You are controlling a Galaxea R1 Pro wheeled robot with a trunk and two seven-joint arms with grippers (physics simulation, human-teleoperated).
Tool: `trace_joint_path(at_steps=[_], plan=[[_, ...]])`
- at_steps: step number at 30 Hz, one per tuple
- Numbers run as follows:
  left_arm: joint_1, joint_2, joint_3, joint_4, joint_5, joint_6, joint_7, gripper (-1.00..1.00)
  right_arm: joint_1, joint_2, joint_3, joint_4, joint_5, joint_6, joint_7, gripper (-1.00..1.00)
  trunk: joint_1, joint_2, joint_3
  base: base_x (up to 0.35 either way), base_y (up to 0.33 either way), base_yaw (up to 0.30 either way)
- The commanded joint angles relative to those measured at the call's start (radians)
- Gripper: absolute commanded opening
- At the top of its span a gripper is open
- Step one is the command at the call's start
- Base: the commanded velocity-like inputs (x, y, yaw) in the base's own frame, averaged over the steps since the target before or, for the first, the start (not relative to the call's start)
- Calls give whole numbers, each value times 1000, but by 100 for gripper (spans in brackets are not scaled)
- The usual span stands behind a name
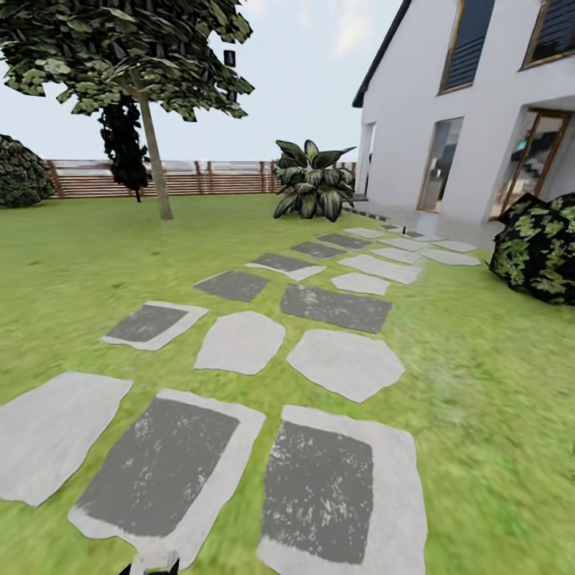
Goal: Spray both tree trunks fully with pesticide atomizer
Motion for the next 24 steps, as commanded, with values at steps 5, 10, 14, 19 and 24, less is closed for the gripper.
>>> trace_joint_path(at_steps=[5,10,14,19,24], plan=[[0,0,0,0,0,0,0,100,0,0,0,0,0,0,0,100,0,0,-2,340,0,-265],[0,0,0,0,0,0,0,100,0,0,0,0,0,0,2,100,0,0,-4,340,0,-260],[0,0,0,0,0,0,0,100,0,-1,0,-1,0,0,3,100,0,0,-5,340,0,-60],[0,0,0,0,0,0,0,100,0,-2,-2,-1,0,0,4,100,0,0,-5,340,0,-10],[0,1,0,0,0,1,0,100,0,-3,0,0,1,1,5,100,0,0,-5,340,0,-1]])
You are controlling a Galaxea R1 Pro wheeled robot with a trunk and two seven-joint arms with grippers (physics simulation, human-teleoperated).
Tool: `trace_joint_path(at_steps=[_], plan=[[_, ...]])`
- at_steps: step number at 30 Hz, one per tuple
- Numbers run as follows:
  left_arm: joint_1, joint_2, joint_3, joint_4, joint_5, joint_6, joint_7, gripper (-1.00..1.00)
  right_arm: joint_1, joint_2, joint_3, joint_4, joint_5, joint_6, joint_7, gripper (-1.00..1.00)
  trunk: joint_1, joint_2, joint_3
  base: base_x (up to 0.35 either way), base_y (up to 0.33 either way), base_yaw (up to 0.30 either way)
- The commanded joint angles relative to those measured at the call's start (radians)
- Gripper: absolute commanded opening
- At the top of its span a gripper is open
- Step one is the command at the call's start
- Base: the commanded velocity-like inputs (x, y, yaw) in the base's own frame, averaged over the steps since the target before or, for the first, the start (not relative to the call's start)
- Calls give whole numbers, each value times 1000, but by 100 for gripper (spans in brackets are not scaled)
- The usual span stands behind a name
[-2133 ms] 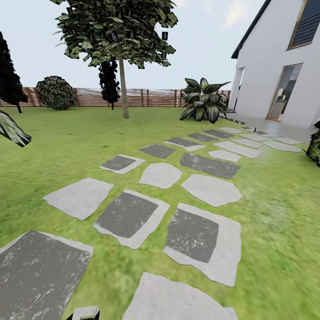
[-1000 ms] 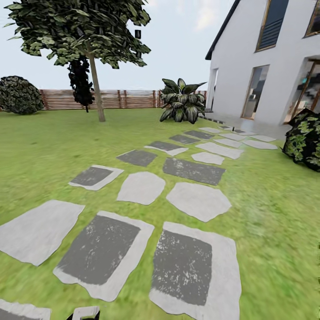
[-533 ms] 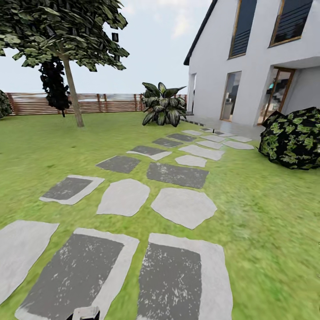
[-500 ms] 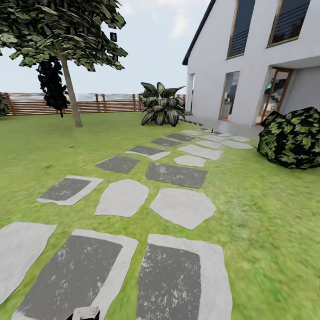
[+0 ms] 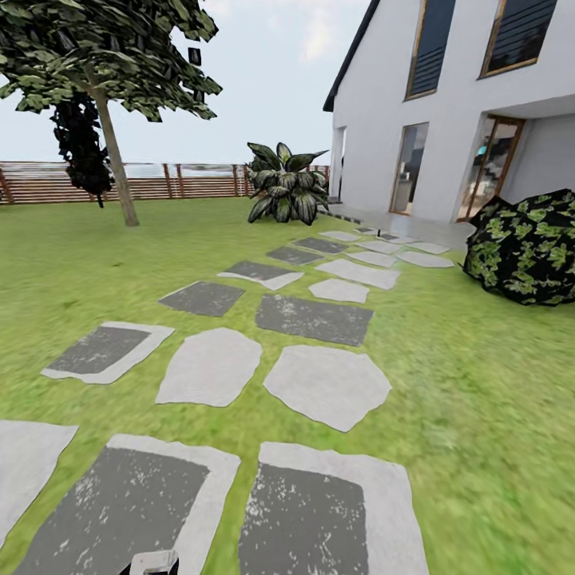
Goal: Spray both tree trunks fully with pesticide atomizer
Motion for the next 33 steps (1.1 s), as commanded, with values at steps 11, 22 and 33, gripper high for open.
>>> trace_joint_path(at_steps=[11,22,33], plan=[[0,1,0,0,0,0,0,100,0,0,1,3,0,0,2,100,0,0,0,340,0,0],[0,2,0,0,0,0,0,100,0,0,2,4,1,0,3,100,0,0,0,340,0,0],[4,0,1,3,1,-4,2,100,-2,23,7,-19,6,-2,8,100,0,0,0,216,0,0]])
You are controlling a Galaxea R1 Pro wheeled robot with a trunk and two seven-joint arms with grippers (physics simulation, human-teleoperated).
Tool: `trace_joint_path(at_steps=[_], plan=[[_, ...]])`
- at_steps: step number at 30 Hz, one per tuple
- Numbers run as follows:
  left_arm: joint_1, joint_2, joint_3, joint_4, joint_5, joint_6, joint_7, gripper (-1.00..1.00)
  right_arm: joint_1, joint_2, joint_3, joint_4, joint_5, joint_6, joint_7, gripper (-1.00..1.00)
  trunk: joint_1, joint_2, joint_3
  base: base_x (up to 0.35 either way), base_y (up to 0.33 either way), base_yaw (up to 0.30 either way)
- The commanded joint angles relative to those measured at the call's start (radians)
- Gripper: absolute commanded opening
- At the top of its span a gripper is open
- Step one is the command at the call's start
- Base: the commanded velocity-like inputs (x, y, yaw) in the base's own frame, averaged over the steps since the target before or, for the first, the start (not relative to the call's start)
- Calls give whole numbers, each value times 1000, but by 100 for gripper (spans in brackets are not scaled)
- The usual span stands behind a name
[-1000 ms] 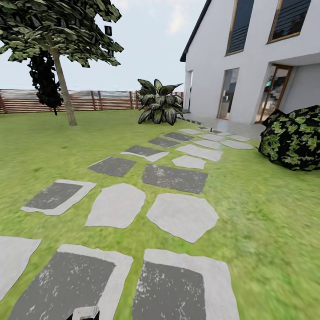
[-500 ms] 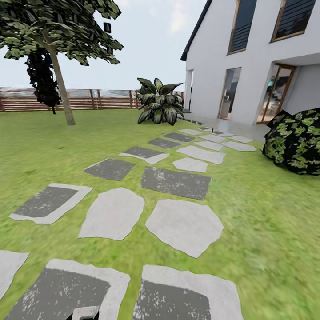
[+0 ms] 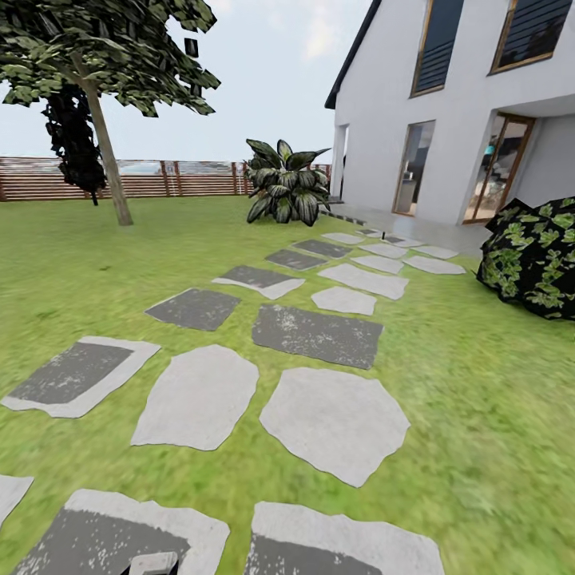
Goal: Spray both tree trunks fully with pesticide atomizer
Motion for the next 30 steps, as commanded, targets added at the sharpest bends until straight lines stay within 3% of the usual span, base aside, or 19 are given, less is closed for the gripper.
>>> trace_joint_path(at_steps=[1,21,30], plan=[[0,0,0,0,0,0,0,100,0,3,0,-6,0,0,0,100,0,0,0,0,0,0],[1,0,-1,0,2,-2,0,100,0,0,-10,-10,0,0,-10,100,0,0,-16,2,0,53],[1,0,-1,1,0,-2,0,100,0,0,-7,-8,0,0,-10,100,0,0,-30,185,0,60]])
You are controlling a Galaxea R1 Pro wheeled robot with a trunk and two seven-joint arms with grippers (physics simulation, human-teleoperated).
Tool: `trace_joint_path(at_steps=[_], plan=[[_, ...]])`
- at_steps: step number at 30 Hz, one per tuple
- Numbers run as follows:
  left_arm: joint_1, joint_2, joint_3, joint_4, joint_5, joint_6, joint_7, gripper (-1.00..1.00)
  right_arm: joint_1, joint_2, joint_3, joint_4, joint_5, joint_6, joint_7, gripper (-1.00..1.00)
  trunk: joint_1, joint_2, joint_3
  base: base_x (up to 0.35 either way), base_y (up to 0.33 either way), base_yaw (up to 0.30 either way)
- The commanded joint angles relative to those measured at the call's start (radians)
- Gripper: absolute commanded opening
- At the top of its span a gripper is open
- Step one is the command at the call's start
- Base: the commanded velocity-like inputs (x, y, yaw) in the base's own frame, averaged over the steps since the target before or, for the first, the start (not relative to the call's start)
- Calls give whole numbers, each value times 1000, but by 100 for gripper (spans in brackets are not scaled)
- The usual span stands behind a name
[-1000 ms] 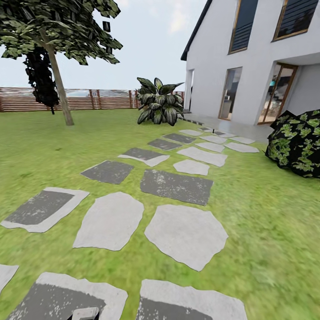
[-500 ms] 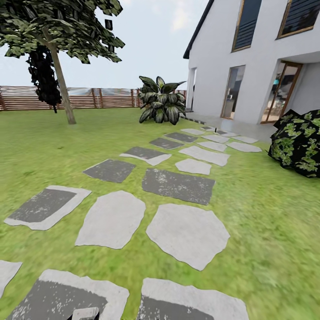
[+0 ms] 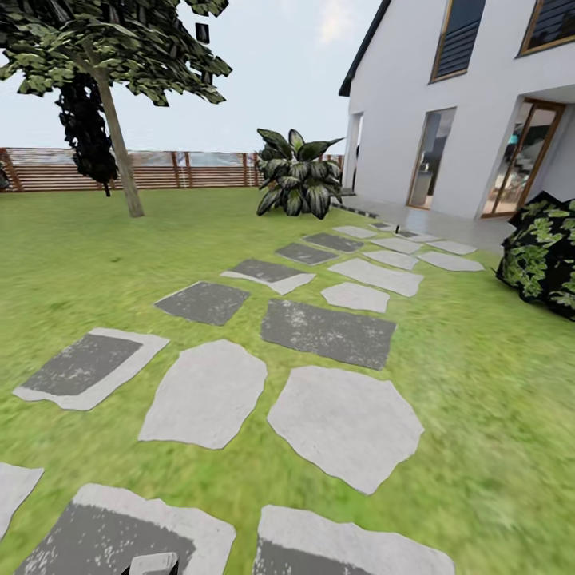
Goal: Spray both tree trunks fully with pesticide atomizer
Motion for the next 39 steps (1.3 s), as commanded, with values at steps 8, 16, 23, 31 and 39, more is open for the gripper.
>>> trace_joint_path(at_steps=[8,16,23,31,39], plan=[[0,0,0,-1,0,0,0,100,0,0,0,0,0,0,0,100,0,0,-12,335,0,12],[0,0,0,-1,0,0,0,100,0,0,0,0,0,0,0,100,0,0,-25,339,0,1],[0,0,0,-1,0,0,0,100,0,0,1,0,0,0,0,100,0,0,-35,339,0,0],[0,0,0,-1,0,0,0,100,0,0,2,0,0,0,0,100,0,0,-48,339,0,0],[0,0,0,-1,0,0,0,100,0,0,2,0,0,0,0,100,0,0,-60,339,0,0]])
